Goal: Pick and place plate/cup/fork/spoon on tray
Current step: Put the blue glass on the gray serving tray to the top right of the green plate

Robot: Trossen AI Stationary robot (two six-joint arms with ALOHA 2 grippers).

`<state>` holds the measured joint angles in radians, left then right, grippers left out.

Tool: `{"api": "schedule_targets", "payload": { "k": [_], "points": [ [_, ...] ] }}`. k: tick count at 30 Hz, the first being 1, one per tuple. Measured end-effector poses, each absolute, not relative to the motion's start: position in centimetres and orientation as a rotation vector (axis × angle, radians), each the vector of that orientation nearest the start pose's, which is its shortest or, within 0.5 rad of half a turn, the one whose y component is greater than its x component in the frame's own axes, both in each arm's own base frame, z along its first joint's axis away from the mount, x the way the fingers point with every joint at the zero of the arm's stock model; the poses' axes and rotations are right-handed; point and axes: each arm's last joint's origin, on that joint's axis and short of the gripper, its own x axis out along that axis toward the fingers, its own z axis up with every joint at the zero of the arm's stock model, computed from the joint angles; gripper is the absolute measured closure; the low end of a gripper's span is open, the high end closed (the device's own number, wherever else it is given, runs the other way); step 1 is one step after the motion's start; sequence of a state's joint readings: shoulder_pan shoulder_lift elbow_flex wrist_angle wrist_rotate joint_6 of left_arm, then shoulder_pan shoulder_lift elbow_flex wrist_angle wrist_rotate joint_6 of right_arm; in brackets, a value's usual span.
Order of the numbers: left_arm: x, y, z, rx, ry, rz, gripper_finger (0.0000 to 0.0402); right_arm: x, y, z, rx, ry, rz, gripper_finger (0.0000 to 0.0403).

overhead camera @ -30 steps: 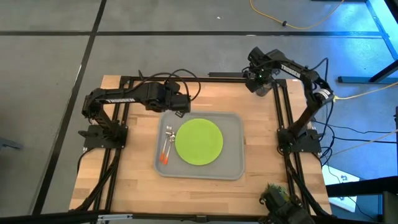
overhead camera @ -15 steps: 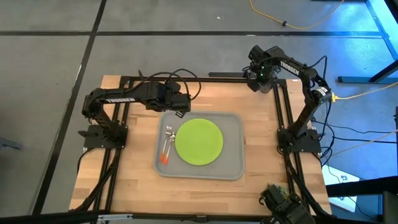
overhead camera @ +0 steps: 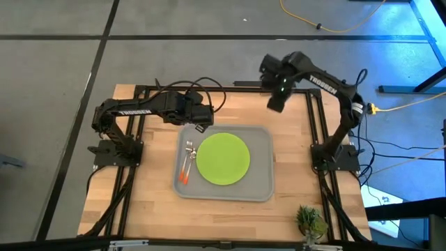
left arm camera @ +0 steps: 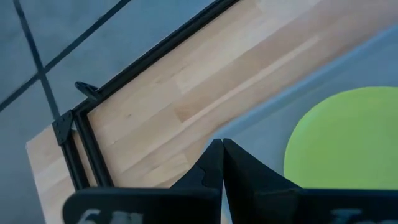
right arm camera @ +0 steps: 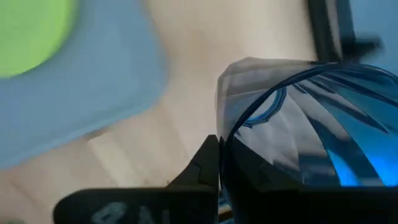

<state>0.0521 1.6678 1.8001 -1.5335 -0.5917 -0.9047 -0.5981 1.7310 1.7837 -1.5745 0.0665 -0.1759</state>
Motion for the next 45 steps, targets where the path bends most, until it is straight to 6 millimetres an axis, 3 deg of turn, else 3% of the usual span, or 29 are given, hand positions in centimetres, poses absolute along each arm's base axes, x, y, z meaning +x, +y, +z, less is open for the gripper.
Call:
{"api": "schedule_targets", "payload": {
  "k": [7,16,23,31,36,45],
  "points": [
    [27.7,3.1,38.5,-0.319,0.962,1.038,0.0401,28.3,-10.6,33.7,0.05,1.542,-0.099,0.039],
    [25.5,2.8,40.7,-0.208,0.994,0.812,0.0401,30.4,-5.7,31.5,-0.045,1.501,0.159,0.039],
    [24.3,2.5,42.3,-0.212,0.926,0.681,0.0401,30.5,-4.3,28.0,-0.083,1.55,0.224,0.039],
    [24.2,2.3,42.3,-0.202,0.95,0.621,0.0401,30.8,-4.1,24.6,-0.096,1.521,0.225,0.039],
    [24.4,2.3,42.4,-0.197,0.939,0.59,0.0401,30.3,-4.0,23.7,-0.123,1.552,0.261,0.0389],
    [24.5,2.3,42.4,-0.197,0.934,0.59,0.0401,30.3,-4.0,23.5,-0.134,1.549,0.275,0.0338]
  ]
}}
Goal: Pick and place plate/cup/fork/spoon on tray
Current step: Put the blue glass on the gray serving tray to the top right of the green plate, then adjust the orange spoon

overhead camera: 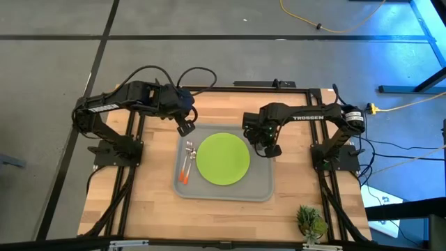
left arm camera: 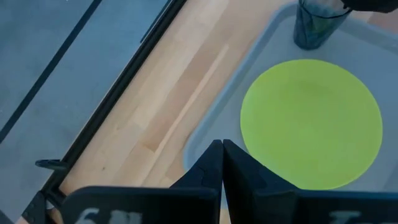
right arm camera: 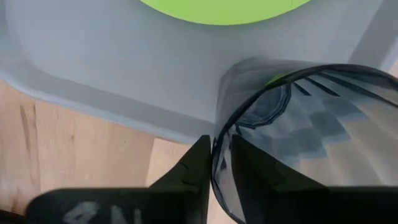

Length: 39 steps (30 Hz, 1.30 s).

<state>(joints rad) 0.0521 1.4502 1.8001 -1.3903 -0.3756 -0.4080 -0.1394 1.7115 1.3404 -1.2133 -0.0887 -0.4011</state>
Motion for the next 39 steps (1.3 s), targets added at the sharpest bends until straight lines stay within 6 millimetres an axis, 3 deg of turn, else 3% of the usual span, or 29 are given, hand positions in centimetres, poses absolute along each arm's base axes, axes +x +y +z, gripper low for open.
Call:
{"api": "schedule_targets", "payload": {
  "k": [13,22,26,33,39],
  "points": [
    [24.4,2.3,42.4,-0.195,0.938,0.592,0.0401,30.7,-4.2,26.8,-0.18,1.545,0.217,0.0333],
    [24.4,2.3,42.3,-0.193,0.949,0.594,0.0401,30.5,-4.2,27.5,-0.176,1.564,0.222,0.0332],
    [24.2,2.3,41.7,-0.226,0.996,0.598,0.0401,30.2,-4.2,30.2,-0.171,1.493,0.188,0.0332],
    [25.1,0.3,35.9,-0.342,1.231,0.45,0.0401,28.8,-4.0,35.7,-0.128,1.221,0.065,0.0332],
    [26.7,-2.3,29.2,-0.41,1.286,0.185,0.0401,27.2,-3.7,38.0,-0.113,1.089,0.023,0.0332]
  ]
}}
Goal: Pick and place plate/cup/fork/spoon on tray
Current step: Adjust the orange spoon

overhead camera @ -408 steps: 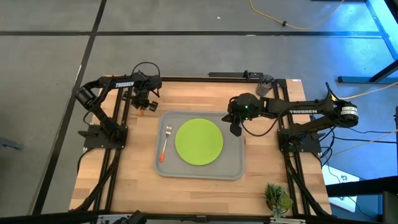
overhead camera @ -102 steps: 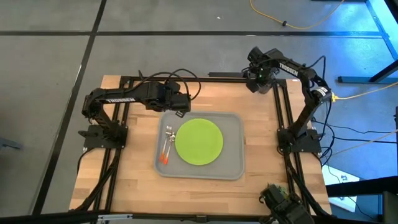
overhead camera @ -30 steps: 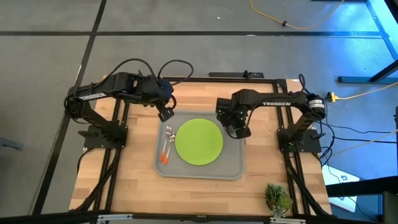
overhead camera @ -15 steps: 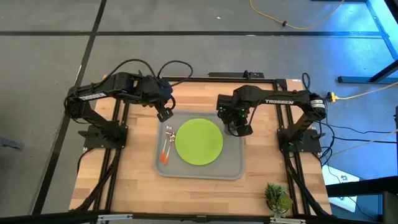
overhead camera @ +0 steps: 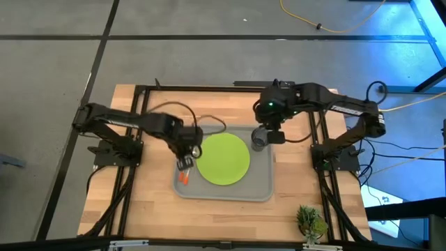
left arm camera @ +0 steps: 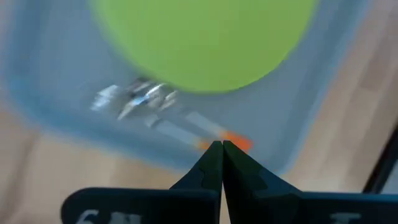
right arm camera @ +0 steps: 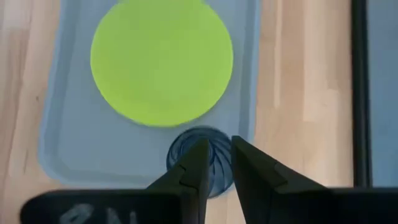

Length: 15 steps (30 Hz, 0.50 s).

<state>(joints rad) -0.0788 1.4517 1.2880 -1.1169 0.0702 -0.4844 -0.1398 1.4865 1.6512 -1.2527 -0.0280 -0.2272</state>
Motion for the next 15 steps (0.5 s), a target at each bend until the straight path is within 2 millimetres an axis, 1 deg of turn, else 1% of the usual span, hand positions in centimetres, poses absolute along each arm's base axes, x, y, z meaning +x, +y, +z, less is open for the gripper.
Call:
{"api": "schedule_targets", "payload": {
  "k": [2,5,9,12,15],
  "points": [
    [27.2,-2.7,27.3,-0.404,1.24,0.137,0.0401,26.9,-3.7,38.5,-0.108,1.056,0.014,0.0332],
    [27.3,-2.9,24.5,-0.418,1.206,0.13,0.0401,26.7,-3.7,38.8,-0.111,1.037,0.011,0.0332],
    [26.4,-2.9,21.3,-0.452,1.247,0.171,0.0401,26.5,-3.7,39.0,-0.112,1.028,0.01,0.0332],
    [25.4,-2.8,19.6,-0.439,1.29,0.221,0.0401,26.5,-3.7,39.0,-0.112,1.028,0.01,0.0332],
    [25.1,-2.7,18.5,-0.43,1.284,0.239,0.0401,26.5,-3.7,39.0,-0.112,1.028,0.01,0.0332]
  ]
}}
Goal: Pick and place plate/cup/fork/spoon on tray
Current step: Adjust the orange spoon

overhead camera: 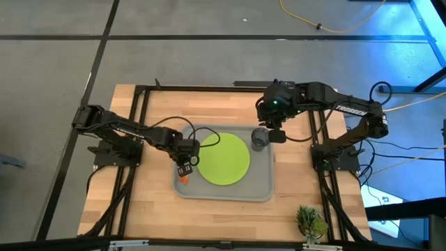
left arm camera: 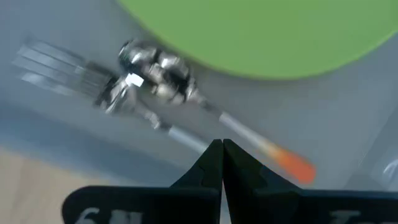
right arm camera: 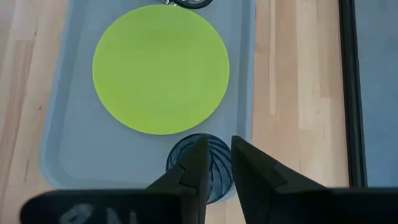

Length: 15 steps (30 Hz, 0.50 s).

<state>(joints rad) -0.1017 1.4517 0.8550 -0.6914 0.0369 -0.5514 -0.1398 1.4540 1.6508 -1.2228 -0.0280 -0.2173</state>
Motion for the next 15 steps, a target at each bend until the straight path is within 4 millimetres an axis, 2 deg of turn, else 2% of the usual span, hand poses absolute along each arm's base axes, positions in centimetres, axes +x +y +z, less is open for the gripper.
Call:
{"api": "schedule_targets", "payload": {
  "k": [8,12,15],
  "points": [
    [24.9,-2.9,16.7,-0.445,1.241,0.274,0.0401,26.6,-3.7,39.0,-0.112,1.026,0.01,0.0332],
    [24.9,-2.8,16.6,-0.477,1.22,0.334,0.0401,26.7,-3.7,39.1,-0.114,1.013,0.008,0.0332],
    [25.0,-2.9,16.8,-0.53,1.222,0.294,0.0401,26.8,-3.7,39.1,-0.115,1.0,0.006,0.0332]
  ]
}}
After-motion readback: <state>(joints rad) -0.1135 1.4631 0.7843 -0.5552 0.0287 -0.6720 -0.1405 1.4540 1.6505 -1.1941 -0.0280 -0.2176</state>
